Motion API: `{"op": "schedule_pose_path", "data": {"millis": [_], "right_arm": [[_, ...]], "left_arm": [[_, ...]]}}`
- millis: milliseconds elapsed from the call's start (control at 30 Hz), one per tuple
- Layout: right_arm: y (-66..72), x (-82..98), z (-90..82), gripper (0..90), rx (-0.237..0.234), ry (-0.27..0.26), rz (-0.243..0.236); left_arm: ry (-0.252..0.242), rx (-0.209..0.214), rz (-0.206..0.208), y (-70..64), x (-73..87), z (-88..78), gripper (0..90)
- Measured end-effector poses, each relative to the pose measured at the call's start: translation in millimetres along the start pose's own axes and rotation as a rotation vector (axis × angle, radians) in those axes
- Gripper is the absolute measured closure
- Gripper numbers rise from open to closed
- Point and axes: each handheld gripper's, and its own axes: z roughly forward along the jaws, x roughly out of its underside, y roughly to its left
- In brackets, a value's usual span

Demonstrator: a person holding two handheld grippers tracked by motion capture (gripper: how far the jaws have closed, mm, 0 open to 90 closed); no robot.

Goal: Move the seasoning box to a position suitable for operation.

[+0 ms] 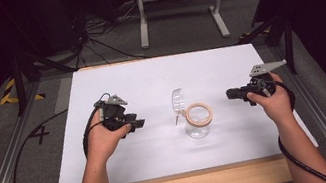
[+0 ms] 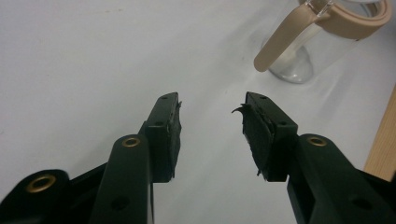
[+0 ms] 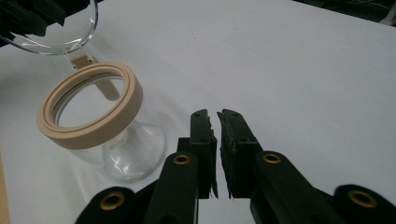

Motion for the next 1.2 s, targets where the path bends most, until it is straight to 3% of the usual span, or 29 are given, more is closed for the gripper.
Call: {"op": "schedule_pose_path", "data": {"millis": [233, 333, 500, 600, 800, 1200], "right_arm": [[3.2, -0.6, 4.8, 83.5, -0.009, 0.011, -0.006], [5.6, -1.3, 8.8, 84.7, -0.021, 0.017, -0.019], [10.9, -0.7, 20.1, 89.7, -0.059, 0.050, -0.043], [16.1, -2.0, 27.5, 89.9, -0.081, 0.073, -0.084], [22.3, -3.1, 39.6, 89.9, -0.082, 0.088, -0.113], [17.6, 12.5, 73.1, 89.9, -0.131, 0.154, -0.102]], "left_arm": [[-0.012, 0.000, 0.001, -0.6, 1.0, -6.5, 59.0], [-0.026, 0.040, 0.000, -1.8, 0.9, -9.4, 65.5], [-0.012, 0.050, -0.001, -5.4, 0.7, -12.4, 72.0], [0.014, 0.035, 0.027, -8.6, 0.7, -12.9, 70.3], [0.016, 0.066, 0.044, -12.5, -0.4, -12.2, 68.9], [0.045, 0.067, 0.058, -14.0, 0.1, -5.1, 66.9]]}}
